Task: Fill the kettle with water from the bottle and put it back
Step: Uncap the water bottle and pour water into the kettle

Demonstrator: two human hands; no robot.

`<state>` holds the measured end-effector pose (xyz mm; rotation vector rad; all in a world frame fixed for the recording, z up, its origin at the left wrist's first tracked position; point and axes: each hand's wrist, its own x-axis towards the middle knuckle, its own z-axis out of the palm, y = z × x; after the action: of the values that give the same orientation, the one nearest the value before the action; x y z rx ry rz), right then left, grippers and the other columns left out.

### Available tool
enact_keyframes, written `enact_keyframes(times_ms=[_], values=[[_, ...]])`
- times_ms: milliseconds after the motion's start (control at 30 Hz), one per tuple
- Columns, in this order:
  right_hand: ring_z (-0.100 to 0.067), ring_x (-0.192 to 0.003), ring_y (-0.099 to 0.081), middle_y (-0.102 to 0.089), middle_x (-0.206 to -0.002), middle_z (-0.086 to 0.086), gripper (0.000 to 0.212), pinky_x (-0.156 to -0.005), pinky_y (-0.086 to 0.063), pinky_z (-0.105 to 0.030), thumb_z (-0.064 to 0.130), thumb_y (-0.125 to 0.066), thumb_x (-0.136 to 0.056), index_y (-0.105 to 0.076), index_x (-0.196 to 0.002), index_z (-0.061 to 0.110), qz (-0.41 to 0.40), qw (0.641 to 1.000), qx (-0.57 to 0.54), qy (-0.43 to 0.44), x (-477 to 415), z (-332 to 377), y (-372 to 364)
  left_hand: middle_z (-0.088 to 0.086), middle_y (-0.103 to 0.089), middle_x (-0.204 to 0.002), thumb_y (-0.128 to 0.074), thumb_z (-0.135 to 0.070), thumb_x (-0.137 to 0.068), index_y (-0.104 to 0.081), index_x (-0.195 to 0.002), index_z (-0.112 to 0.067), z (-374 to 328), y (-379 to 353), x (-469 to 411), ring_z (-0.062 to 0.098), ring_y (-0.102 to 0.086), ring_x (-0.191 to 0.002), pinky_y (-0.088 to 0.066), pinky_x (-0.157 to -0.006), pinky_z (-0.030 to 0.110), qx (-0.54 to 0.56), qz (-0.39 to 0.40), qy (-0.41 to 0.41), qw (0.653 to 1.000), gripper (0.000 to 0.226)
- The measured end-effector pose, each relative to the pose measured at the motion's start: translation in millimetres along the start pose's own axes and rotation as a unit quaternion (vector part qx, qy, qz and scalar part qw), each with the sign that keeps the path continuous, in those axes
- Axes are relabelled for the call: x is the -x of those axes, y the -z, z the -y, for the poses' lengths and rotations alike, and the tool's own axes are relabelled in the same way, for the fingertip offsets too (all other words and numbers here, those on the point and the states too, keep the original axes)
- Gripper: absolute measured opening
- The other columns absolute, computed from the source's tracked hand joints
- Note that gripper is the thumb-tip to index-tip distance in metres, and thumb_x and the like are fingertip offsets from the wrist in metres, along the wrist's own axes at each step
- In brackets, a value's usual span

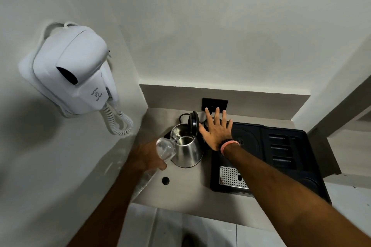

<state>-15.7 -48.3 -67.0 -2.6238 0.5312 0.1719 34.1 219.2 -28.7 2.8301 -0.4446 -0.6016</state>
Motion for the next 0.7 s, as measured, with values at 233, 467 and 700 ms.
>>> enact_keyframes(times_ms=[233, 467, 700], values=[[-0.037, -0.157, 0.019, 0.015, -0.171, -0.013, 0.103, -0.122, 0.010, -0.062, 0.084, 0.004, -0.071, 0.007, -0.162, 0.036, -0.009, 1.000, -0.004, 0.000, 0, 0, 0, -0.015, -0.050, -0.091, -0.081, -0.052, -0.033, -0.053, -0.111, -0.038, -5, 8, 6, 0.013, -0.052, -0.082, -0.034, -0.055, 0.022, -0.006, 0.012, 0.020, 1.000, 0.085], [-0.038, -0.157, 0.017, 0.012, -0.172, -0.014, 0.102, -0.123, 0.010, -0.061, 0.085, 0.002, -0.072, 0.003, -0.162, 0.038, -0.001, 1.000, -0.014, -0.006, 0, 0, 0, -0.007, -0.063, -0.109, -0.083, -0.051, -0.038, -0.055, -0.117, -0.033, -5, 12, 9, 0.015, -0.053, -0.086, -0.044, -0.069, 0.027, -0.030, 0.014, 0.021, 0.999, 0.085], [-0.039, -0.157, 0.016, 0.012, -0.172, -0.014, 0.100, -0.122, 0.010, -0.064, 0.086, 0.000, -0.073, 0.003, -0.162, 0.039, 0.012, 1.000, -0.012, -0.010, -1, -1, 1, -0.002, -0.063, -0.116, -0.082, -0.051, -0.042, -0.052, -0.123, -0.029, -6, 15, 12, 0.020, -0.058, -0.096, -0.050, -0.077, 0.031, -0.048, 0.028, 0.030, 0.998, 0.090]])
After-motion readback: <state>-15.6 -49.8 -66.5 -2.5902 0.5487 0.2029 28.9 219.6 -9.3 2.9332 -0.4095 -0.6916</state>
